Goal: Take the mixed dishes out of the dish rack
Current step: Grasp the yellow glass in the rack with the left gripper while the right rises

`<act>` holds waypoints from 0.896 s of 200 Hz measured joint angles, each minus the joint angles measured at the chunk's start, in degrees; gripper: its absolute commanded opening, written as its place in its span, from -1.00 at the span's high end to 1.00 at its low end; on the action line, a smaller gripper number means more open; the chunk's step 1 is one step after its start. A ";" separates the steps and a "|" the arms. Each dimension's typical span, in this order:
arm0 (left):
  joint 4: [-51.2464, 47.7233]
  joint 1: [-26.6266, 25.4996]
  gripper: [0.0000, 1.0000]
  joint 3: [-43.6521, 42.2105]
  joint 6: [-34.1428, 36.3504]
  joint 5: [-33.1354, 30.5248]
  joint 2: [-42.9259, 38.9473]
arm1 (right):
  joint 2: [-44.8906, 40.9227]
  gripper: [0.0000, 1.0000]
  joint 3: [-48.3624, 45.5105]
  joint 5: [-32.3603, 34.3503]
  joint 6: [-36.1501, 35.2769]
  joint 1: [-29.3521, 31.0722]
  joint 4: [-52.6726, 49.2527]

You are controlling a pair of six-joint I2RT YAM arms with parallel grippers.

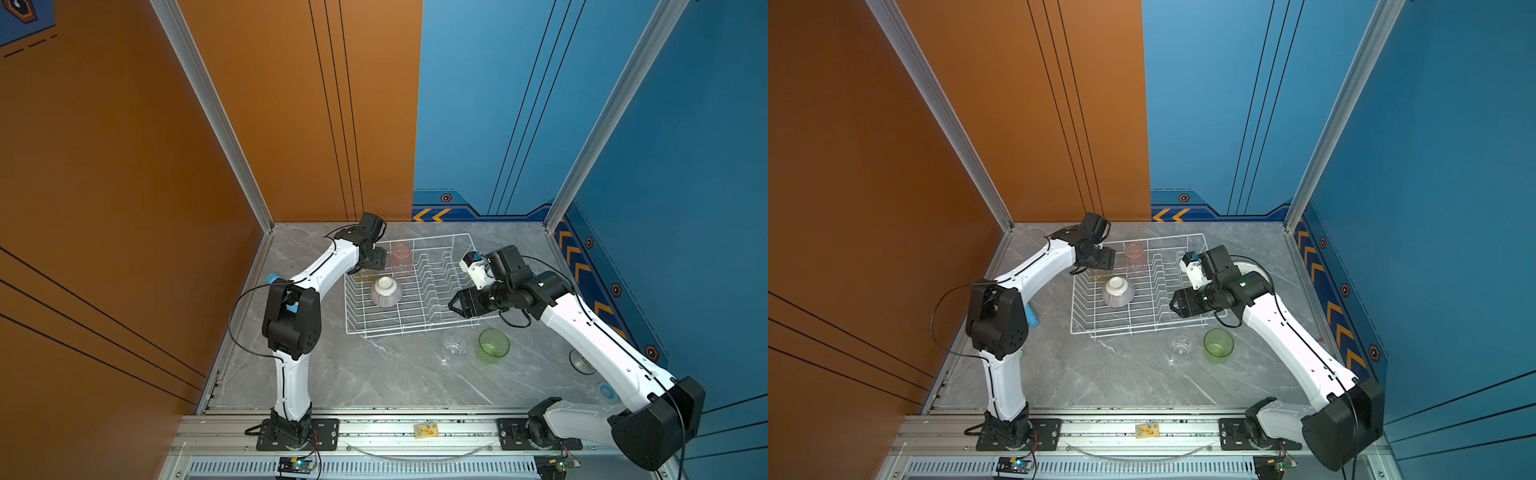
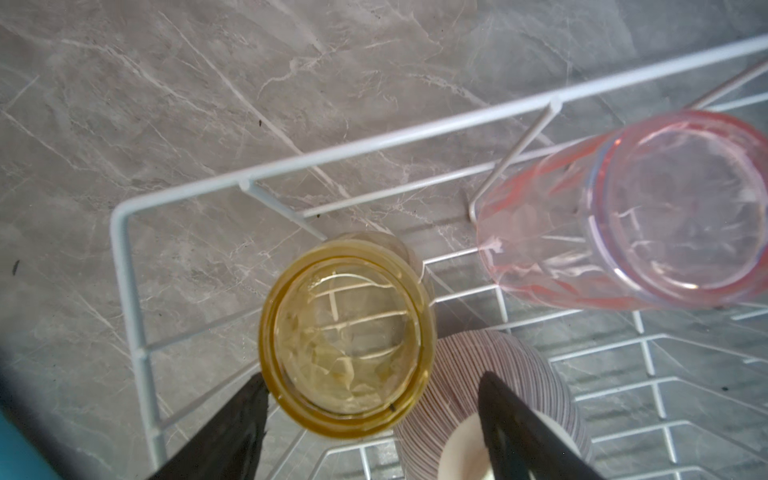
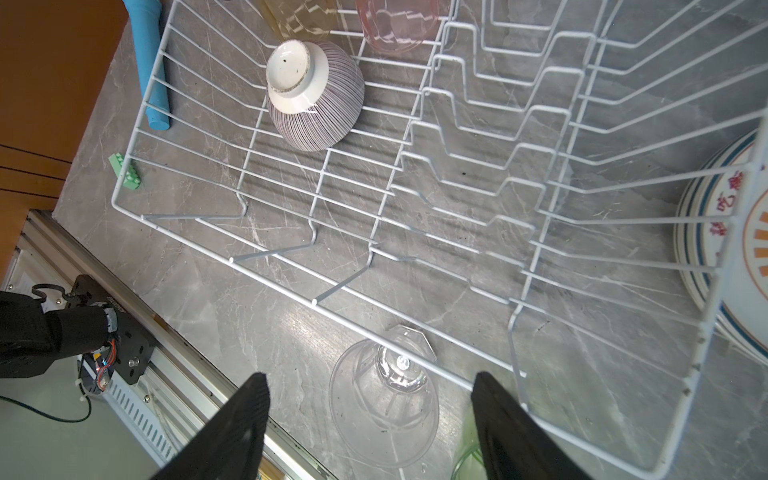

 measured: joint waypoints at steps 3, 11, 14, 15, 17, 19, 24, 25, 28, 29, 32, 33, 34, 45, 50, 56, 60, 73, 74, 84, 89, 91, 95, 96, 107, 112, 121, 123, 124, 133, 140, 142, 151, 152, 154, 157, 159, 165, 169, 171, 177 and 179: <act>0.02 0.02 -0.61 0.31 -0.11 0.02 0.24 | 0.13 -0.51 -0.02 -0.07 0.00 -0.04 0.07; -0.11 0.22 -0.61 1.14 -0.15 0.09 0.98 | 0.46 -0.51 -0.09 -0.22 -0.02 -0.11 0.22; -0.11 0.31 -0.61 1.38 -0.17 0.13 1.25 | 0.61 -0.52 -0.13 -0.26 -0.02 -0.15 0.33; -0.11 0.35 -0.61 1.51 -0.17 0.15 1.38 | 0.66 -0.51 -0.13 -0.26 -0.02 -0.15 0.33; -0.11 0.39 -0.61 1.70 -0.20 0.17 1.57 | 0.72 -0.51 -0.13 -0.33 -0.02 -0.17 0.35; -0.11 0.44 -0.61 1.86 -0.22 0.17 1.77 | 0.79 -0.51 -0.13 -0.37 -0.02 -0.17 0.35; -0.07 0.59 -0.61 2.14 -0.31 0.20 2.12 | 0.94 -0.51 -0.13 -0.46 -0.02 -0.22 0.39; -0.07 0.63 -0.61 2.21 -0.31 0.20 2.23 | 1.01 -0.51 -0.15 -0.46 -0.02 -0.24 0.42; -0.07 0.72 -0.61 2.34 -0.33 0.20 2.43 | 1.07 -0.51 -0.13 -0.52 -0.02 -0.26 0.42; -0.09 0.74 -0.61 2.38 -0.33 0.20 2.51 | 1.09 -0.51 -0.13 -0.55 -0.02 -0.26 0.42; -0.11 0.81 -0.61 2.43 -0.33 0.20 2.69 | 1.16 -0.51 -0.15 -0.59 -0.02 -0.28 0.44; -0.11 0.85 -0.61 2.47 -0.33 0.20 2.75 | 1.18 -0.51 -0.15 -0.61 -0.02 -0.31 0.44; -0.13 0.87 -0.61 2.49 -0.33 0.20 2.78 | 1.20 -0.51 -0.13 -0.61 -0.02 -0.33 0.44; -0.33 1.14 -0.61 2.58 -0.35 0.20 3.28 | 1.33 -0.52 -0.15 -0.66 -0.02 -0.37 0.48; -0.52 1.20 -0.61 2.71 -0.33 0.20 3.52 | 1.40 -0.52 -0.15 -0.68 -0.02 -0.37 0.48; -0.61 1.31 -0.61 2.82 -0.33 0.20 3.78 | 1.42 -0.52 -0.15 -0.74 -0.04 -0.39 0.50; -0.63 1.40 -0.61 2.86 -0.33 0.20 3.96 | 1.46 -0.52 -0.15 -0.85 -0.07 -0.42 0.52; -0.94 1.51 -0.60 3.21 -0.33 0.20 4.59 | 1.64 -0.52 -0.15 -1.09 -0.22 -0.52 0.79; -0.96 1.51 -0.60 3.23 -0.33 0.20 4.61 | 1.64 -0.52 -0.15 -1.11 -0.22 -0.55 0.83; -1.09 1.51 -0.60 3.67 -0.31 0.20 5.20 | 1.84 -0.52 -0.15 -1.29 -0.42 -0.70 1.07; -1.11 1.51 -0.60 3.91 -0.31 0.20 5.46 | 1.95 -0.52 -0.15 -1.38 -0.44 -0.74 1.14; -1.09 1.51 -0.59 4.00 -0.31 0.20 5.57 | 1.99 -0.52 -0.17 -1.42 -0.42 -0.74 1.18; -1.11 1.51 -0.59 4.24 -0.31 0.20 5.86 | 2.10 -0.52 -0.22 -1.46 -0.44 -0.76 1.33; -1.14 1.51 -0.59 4.28 -0.31 0.20 5.90 | 2.10 -0.52 -0.24 -1.46 -0.44 -0.76 1.36; -1.16 1.51 -0.59 4.94 -0.31 0.22 6.64 | 2.36 -0.52 -0.37 -1.49 -0.44 -0.81 1.60; -1.14 1.51 -0.59 5.18 -0.31 0.22 6.99 | 2.45 -0.52 -0.39 -1.49 -0.44 -0.81 1.60; -1.27 1.51 -0.57 5.62 -0.31 0.24 7.45 | 2.64 -0.52 -0.48 -1.49 -0.44 -0.81 1.73; -1.27 1.51 -0.57 5.70 -0.31 0.24 7.52 | 2.71 -0.52 -0.50 -1.49 -0.44 -0.81 1.77; -1.25 1.51 -0.57 5.75 -0.31 0.26 7.58 | 2.73 -0.52 -0.50 -1.49 -0.44 -0.81 1.79; -1.18 1.51 -0.55 6.08 -0.31 0.44 7.82 | 2.95 -0.52 -0.52 -1.49 -0.44 -0.81 1.95; -1.18 1.51 -0.54 6.34 -0.31 0.61 7.98 | 3.06 -0.52 -0.57 -1.49 -0.44 -0.85 1.97; -1.18 1.51 -0.54 6.40 -0.31 0.63 8.02 | 3.10 -0.52 -0.59 -1.49 -0.44 -0.85 1.95; -1.09 1.51 -0.52 6.60 -0.31 0.70 8.22 | 3.17 -0.52 -0.68 -1.51 -0.44 -0.85 1.97; -1.07 1.51 -0.52 6.62 -0.33 0.70 8.22 | 3.17 -0.52 -0.68 -1.49 -0.44 -0.85 1.95; -1.07 1.51 -0.51 6.64 -0.31 0.72 8.22 | 3.17 -0.52 -0.68 -1.51 -0.46 -0.85 1.95; -1.07 1.51 -0.50 6.67 -0.31 0.79 8.22 | 3.19 -0.52 -0.68 -1.49 -0.46 -0.85 1.95; -1.07 1.51 -0.49 6.67 -0.33 0.83 8.22 | 3.19 -0.52 -0.70 -1.49 -0.46 -0.85 1.95; -1.07 1.51 -0.45 6.69 -0.31 0.90 8.22 | 3.19 -0.52 -0.72 -1.49 -0.46 -0.85 1.97; -1.07 1.51 -0.40 6.69 -0.31 0.94 8.22 | 3.21 -0.52 -0.72 -1.51 -0.46 -0.85 1.95; -1.07 1.51 -0.38 6.69 -0.31 0.96 8.22 | 3.21 -0.52 -0.72 -1.51 -0.46 -0.85 1.95; -1.03 1.51 -0.31 6.69 -0.28 1.07 8.22 | 3.23 -0.52 -0.72 -1.49 -0.46 -0.85 1.97; -1.03 1.51 -0.29 6.69 -0.28 1.09 8.22 | 3.23 -0.52 -0.72 -1.49 -0.44 -0.85 1.97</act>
